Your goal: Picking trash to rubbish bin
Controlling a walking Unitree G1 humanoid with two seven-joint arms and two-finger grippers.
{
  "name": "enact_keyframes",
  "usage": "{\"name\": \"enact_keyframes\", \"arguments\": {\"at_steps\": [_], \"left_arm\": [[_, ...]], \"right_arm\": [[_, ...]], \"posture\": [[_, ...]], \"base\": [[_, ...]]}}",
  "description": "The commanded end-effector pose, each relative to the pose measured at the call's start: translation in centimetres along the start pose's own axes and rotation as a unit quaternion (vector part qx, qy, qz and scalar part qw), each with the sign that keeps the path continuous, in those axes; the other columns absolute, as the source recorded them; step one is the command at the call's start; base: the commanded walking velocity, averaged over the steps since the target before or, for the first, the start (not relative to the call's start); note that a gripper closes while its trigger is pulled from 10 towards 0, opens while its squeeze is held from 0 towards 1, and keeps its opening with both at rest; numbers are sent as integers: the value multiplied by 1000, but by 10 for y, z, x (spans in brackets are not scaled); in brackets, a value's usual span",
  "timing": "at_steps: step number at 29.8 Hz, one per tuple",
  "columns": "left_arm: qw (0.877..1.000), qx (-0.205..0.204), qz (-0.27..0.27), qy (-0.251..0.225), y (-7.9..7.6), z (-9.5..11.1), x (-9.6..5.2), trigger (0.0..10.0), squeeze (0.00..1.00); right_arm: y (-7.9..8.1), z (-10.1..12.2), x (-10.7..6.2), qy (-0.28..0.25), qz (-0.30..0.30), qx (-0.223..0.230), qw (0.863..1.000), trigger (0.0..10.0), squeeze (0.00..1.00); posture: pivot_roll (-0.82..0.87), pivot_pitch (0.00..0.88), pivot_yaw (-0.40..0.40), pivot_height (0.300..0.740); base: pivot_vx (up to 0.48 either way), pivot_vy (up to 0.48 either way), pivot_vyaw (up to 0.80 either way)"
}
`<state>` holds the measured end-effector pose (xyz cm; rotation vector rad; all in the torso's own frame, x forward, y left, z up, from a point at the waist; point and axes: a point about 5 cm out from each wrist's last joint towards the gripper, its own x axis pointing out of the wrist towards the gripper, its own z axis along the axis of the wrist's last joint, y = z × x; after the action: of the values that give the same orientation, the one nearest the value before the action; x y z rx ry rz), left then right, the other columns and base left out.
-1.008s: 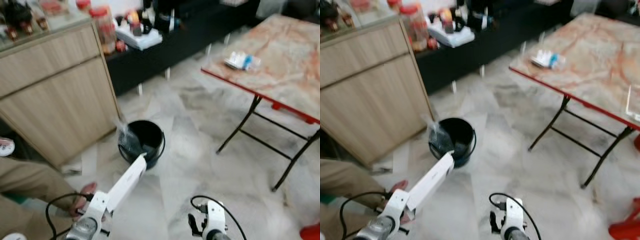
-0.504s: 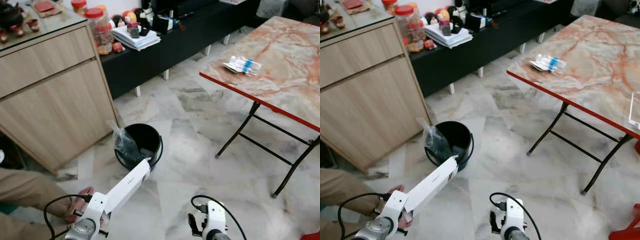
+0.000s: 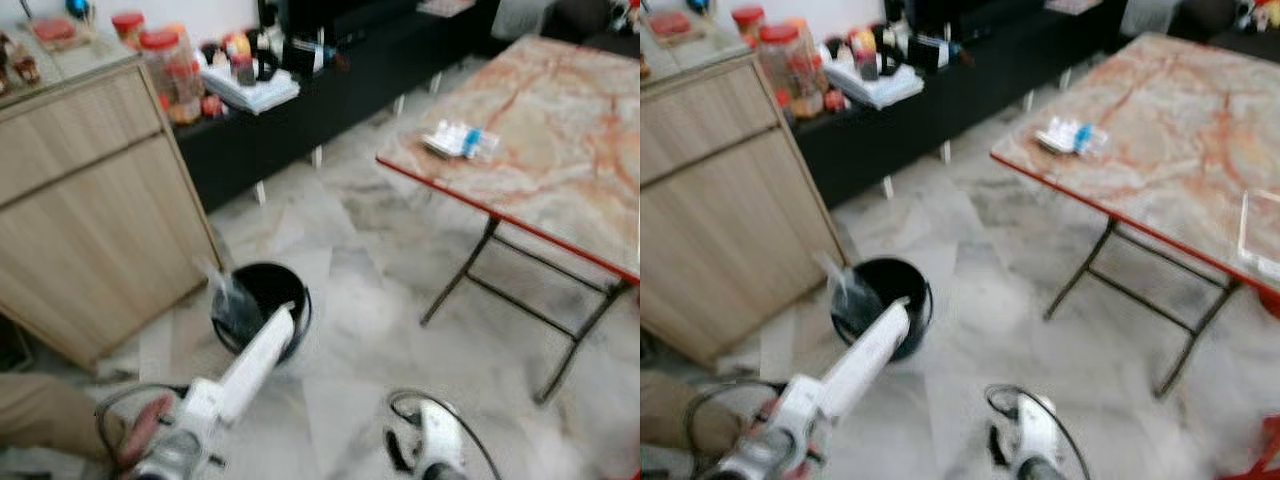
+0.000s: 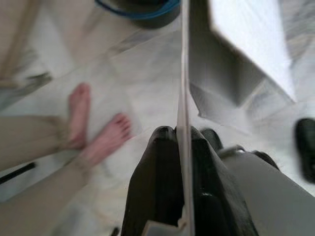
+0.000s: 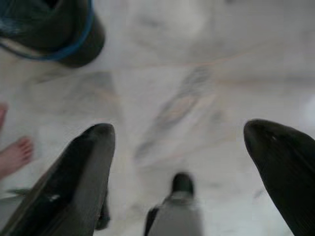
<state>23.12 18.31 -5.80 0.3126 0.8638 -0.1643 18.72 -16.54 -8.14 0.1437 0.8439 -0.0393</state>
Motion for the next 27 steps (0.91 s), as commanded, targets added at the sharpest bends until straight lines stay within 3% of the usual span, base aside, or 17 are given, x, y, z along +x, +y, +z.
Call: {"name": "enact_keyframes", "arguments": {"at_steps": [1, 27], "left_arm": [[1000, -2, 14, 16, 10, -11, -3, 10000, 0], [1000, -12, 5, 4, -6, 1, 1, 10000, 0]], "right_arm": [[12, 0, 1, 1, 16, 0, 1000, 10000, 0], [0, 19, 5, -10, 22, -47, 999, 10000, 0]], "posture": [[100, 106, -11, 740], [84, 81, -100, 740]], "base": [[274, 0, 0], [274, 0, 0]]}}
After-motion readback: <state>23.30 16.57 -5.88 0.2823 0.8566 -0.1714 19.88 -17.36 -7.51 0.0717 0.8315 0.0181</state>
